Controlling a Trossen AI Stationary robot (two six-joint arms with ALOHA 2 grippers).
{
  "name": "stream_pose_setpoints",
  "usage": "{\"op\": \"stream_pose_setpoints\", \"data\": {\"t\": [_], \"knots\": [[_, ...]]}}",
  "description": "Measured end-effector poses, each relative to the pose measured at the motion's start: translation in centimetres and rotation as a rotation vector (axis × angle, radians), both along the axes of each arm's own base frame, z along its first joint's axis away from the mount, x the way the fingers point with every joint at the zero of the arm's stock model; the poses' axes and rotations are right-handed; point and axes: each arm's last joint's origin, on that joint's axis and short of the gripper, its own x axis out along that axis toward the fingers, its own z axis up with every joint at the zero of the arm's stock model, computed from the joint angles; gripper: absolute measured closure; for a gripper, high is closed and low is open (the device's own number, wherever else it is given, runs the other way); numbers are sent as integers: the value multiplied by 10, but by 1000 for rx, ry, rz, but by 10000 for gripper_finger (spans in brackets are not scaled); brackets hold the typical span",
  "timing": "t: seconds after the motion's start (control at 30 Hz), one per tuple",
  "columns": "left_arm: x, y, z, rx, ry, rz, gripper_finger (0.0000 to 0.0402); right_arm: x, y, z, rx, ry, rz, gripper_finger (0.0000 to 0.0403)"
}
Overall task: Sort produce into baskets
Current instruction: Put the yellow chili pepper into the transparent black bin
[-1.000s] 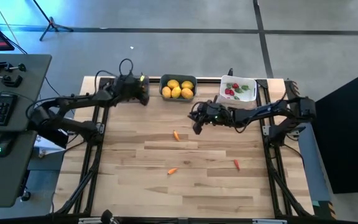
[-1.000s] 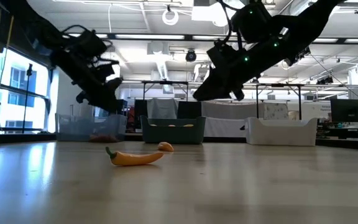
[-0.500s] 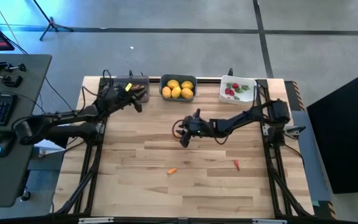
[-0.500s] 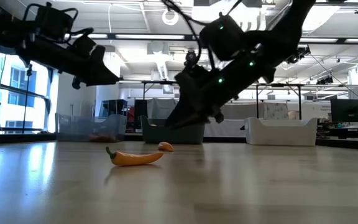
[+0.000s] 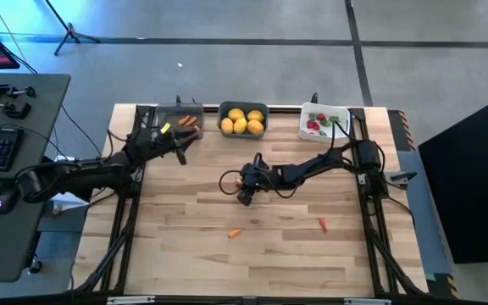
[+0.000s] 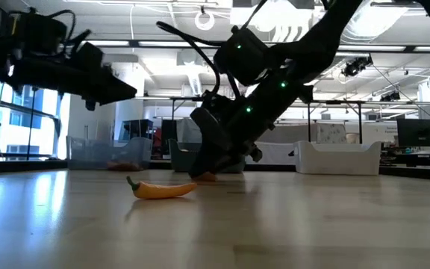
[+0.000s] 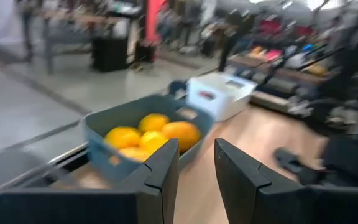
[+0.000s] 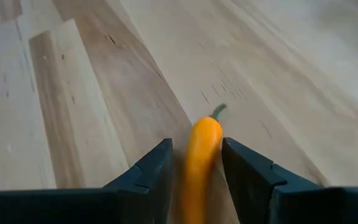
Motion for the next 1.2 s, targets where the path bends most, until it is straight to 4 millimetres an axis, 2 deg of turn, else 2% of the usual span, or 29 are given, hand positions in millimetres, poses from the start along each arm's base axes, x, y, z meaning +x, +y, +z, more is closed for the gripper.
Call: {"op": "stream_pose_setpoints", "data": {"t": [0.13, 0.33, 0.53, 0.67, 0.83, 0.9, 1.2], "knots": [[-6, -7, -4, 36, -87, -63, 314, 0, 0, 0, 0, 7, -1, 295], [-11, -10, -6, 41, -130, -79, 314, 3, 1, 3, 4, -2, 26, 387], [-12, -11, -1, 63, -160, -93, 314, 19, -9, 23, -79, -62, 71, 384], [-13, -13, 6, 109, -219, -96, 314, 34, -37, 47, -188, -180, 54, 398], [-16, -15, 13, 147, -266, -104, 314, 53, -78, 82, -313, -326, 38, 398], [-16, -15, 14, 155, -273, -121, 314, 62, -94, 89, -348, -347, 36, 400], [-18, -18, 19, 193, -296, -158, 314, 113, -153, 85, -374, -442, 27, 400]]}}
